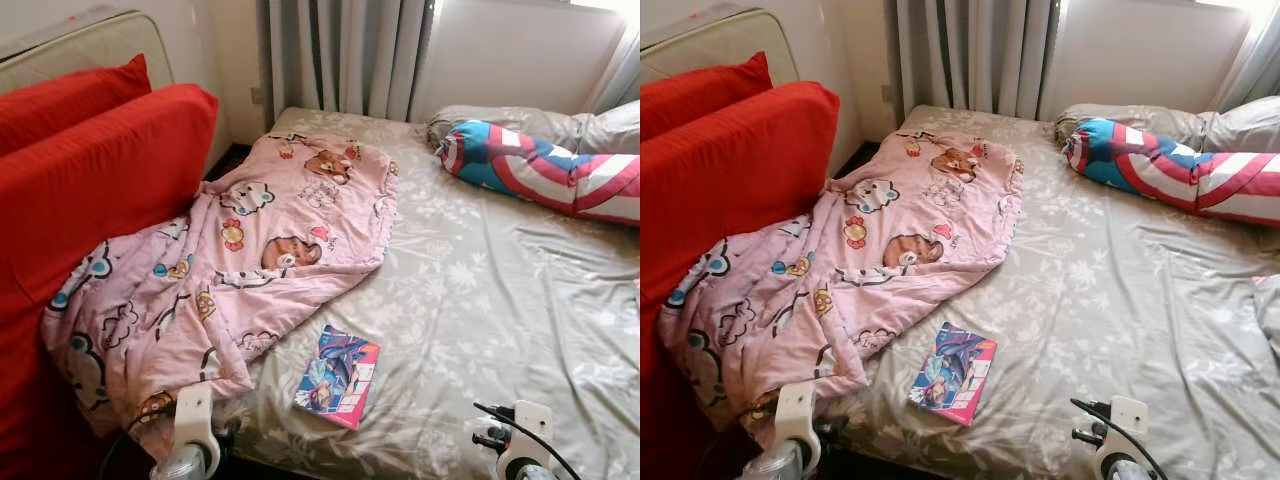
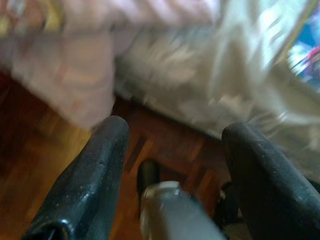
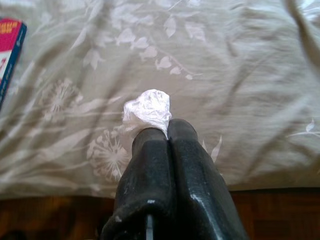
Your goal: Clean up the room
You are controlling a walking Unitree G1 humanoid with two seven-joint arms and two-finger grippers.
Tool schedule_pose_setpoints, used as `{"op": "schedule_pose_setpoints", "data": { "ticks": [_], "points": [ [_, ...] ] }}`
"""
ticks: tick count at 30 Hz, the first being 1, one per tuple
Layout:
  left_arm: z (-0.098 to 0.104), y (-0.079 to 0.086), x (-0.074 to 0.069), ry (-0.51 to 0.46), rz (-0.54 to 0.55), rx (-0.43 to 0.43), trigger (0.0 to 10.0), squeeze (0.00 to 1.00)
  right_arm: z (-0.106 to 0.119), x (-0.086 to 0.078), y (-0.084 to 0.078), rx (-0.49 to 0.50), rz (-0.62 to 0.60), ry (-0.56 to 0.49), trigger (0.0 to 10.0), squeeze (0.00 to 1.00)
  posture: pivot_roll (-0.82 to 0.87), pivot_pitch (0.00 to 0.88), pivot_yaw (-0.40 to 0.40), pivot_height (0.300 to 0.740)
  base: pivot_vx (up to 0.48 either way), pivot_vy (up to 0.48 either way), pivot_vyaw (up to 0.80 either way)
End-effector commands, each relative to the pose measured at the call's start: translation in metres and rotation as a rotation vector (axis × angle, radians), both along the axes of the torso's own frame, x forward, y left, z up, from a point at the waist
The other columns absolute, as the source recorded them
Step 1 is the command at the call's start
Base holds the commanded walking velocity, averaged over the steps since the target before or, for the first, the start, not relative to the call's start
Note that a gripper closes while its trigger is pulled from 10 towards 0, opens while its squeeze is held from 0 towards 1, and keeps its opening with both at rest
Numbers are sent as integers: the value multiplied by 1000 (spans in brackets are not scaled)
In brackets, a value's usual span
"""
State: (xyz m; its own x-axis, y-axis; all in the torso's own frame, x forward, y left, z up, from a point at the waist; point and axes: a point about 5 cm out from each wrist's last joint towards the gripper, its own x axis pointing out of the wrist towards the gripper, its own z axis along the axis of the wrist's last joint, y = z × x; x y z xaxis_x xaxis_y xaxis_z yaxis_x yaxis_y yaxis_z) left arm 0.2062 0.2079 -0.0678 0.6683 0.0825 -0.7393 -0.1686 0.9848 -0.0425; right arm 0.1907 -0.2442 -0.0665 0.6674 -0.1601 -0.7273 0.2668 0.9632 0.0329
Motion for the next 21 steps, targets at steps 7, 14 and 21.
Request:
{"op": "schedule_pose_setpoints", "data": {
  "ticks": [7, 14, 21],
  "points": [
    [-9, -2, -16, 52, 48, -7, 10000, 0, -8, -19, -6, -7, 35, 79, 10000, 0, 59, 0, -94, 740, 0, 0, 0],
    [-9, 0, -17, 42, 13, 16, 10000, 0, -9, -20, -2, -13, 65, 68, 10000, 0, 51, 0, -70, 740, 0, 0, 0],
    [-14, 6, -29, 82, -19, 59, 10000, 0, -22, -42, 13, 10, 133, 120, 10000, 0, 4, 0, -42, 740, 0, 0, 0]
  ]
}}
